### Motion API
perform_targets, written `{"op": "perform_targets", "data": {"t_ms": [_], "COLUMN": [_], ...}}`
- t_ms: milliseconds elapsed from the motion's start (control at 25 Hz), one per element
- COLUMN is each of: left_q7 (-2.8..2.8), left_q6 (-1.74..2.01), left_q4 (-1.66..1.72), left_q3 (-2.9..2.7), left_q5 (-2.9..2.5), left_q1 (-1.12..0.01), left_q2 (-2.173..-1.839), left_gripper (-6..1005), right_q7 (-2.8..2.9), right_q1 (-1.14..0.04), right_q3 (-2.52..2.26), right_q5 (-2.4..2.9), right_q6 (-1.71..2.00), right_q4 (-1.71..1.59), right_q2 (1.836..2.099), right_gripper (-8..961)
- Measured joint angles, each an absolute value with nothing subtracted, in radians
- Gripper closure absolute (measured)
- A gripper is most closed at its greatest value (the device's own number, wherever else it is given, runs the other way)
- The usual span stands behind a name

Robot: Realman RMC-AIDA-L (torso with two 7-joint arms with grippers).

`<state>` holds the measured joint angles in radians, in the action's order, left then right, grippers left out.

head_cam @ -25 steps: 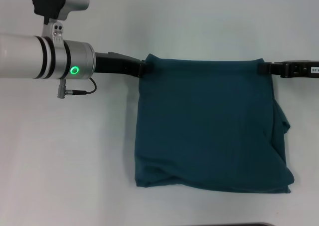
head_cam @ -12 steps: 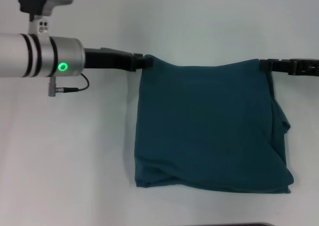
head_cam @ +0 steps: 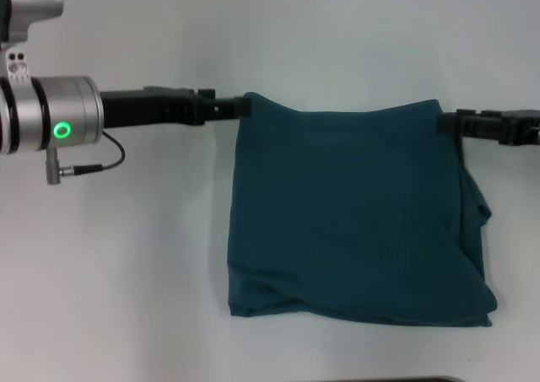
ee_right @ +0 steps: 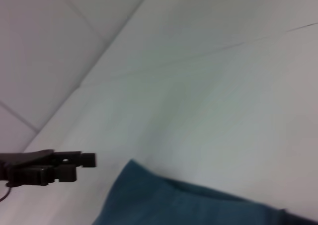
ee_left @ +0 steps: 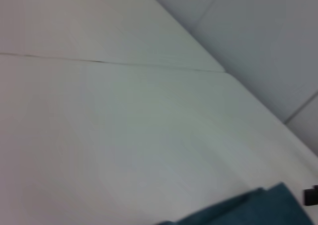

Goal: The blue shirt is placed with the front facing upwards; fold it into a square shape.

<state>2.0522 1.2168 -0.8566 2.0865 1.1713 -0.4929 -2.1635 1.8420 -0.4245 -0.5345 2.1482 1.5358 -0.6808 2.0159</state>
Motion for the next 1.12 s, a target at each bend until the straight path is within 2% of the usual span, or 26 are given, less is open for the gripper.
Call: {"op": "perform_targets", "data": {"t_ms": [80,320,520,960,1120], "left_q7": [2.027,1.958,1.930,1.910,1.903], "left_q6": [1.263,1.356,1.377,1.374,1.374], "left_q4": [-0.848,-0.832,-0.791,-0.758,-0.758], "left_q3": [2.086,2.088,2.089,2.089,2.089], "left_q5": [1.192,1.231,1.238,1.241,1.241], "left_q1": [-0.485,-0.463,-0.460,-0.464,-0.466], "left_q2": [-2.163,-2.163,-2.164,-2.164,-2.164], "left_gripper": [327,156,156,156,156], "right_q7": [1.817,1.772,1.745,1.745,1.729], "right_q1": [-0.423,-0.420,-0.421,-0.437,-0.445], "right_q3": [-0.540,-0.554,-0.558,-0.554,-0.552], "right_q5": [2.153,2.167,2.172,2.210,2.202], "right_q6": [1.557,1.570,1.543,1.480,1.500], "right_q4": [-0.674,-0.625,-0.590,-0.593,-0.594], "right_q2": [2.021,2.028,2.029,2.040,2.040], "right_gripper": [263,274,408,849,864]}}
